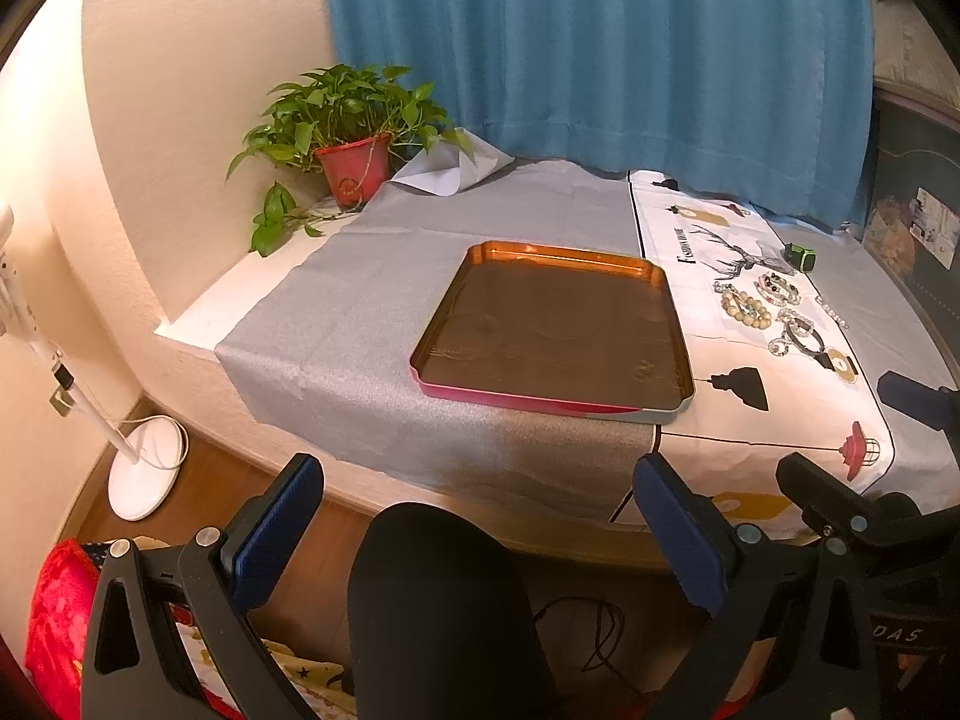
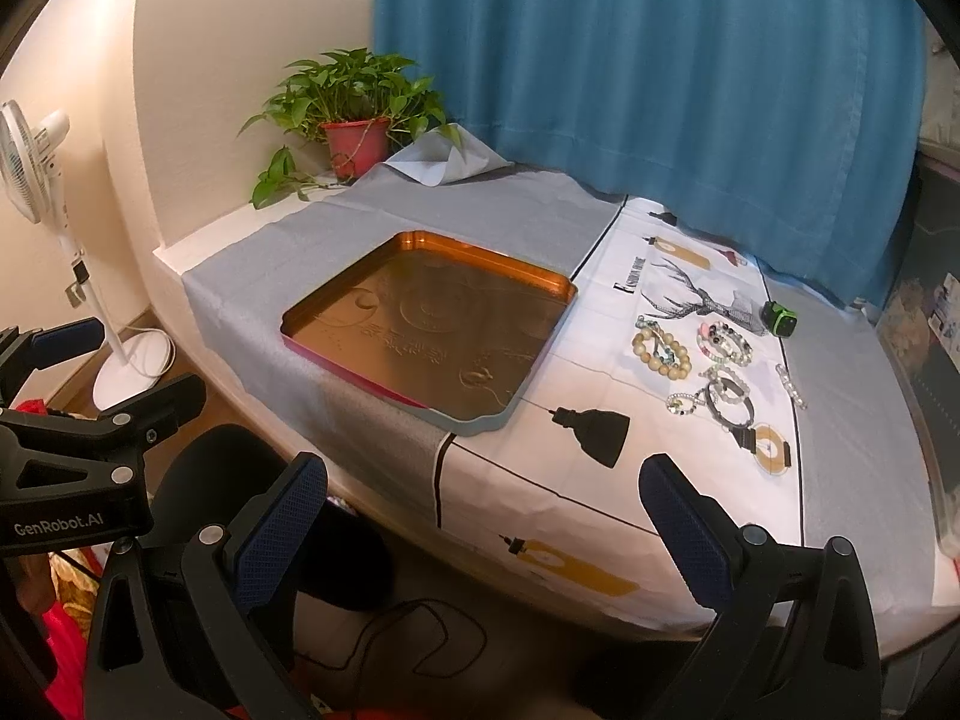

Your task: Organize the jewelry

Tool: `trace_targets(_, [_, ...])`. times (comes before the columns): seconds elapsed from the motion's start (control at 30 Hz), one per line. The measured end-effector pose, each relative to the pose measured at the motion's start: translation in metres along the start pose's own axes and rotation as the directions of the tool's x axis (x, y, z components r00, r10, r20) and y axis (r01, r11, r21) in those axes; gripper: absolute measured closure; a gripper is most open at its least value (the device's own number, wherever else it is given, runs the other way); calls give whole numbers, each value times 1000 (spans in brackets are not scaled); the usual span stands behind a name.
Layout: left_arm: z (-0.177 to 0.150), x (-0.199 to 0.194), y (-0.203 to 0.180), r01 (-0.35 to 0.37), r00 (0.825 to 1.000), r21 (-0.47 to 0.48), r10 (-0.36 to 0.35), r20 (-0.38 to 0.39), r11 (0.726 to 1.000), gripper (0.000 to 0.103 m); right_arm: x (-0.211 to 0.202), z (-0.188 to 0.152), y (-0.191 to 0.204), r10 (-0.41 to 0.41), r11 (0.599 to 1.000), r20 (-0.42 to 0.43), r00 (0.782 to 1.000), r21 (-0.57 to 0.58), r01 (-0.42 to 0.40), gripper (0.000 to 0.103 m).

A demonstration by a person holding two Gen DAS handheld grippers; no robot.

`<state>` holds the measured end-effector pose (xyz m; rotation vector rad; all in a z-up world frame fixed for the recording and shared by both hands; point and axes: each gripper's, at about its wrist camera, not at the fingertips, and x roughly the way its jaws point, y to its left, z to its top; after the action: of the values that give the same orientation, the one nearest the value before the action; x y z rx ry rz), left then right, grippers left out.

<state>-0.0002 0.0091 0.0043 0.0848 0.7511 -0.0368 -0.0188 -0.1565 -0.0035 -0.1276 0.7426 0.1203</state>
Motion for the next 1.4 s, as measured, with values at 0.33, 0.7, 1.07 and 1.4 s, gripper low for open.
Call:
trace_targets(0.33, [2, -2, -1, -3, 1000, 3, 3, 2, 1000, 0, -1, -1, 0, -1, 1000, 0, 1000, -1, 1, 0])
trace_targets(0.7, [1, -2, -2, -5, 1000, 3, 5, 2, 1000, 0, -1, -1, 1, -2, 1000, 2, 1000, -1, 2, 0])
trace_targets(1.07, [0, -2, -1, -5, 1000, 3, 5, 3, 1000, 0, -1, 1, 1, -3, 1000, 2, 1000, -5, 3, 0])
trace_targets(1.4, [1, -3, -1, -5, 1000, 5, 5, 4, 1000, 0, -1, 1, 2, -4, 1000, 5, 1000, -6, 4, 0])
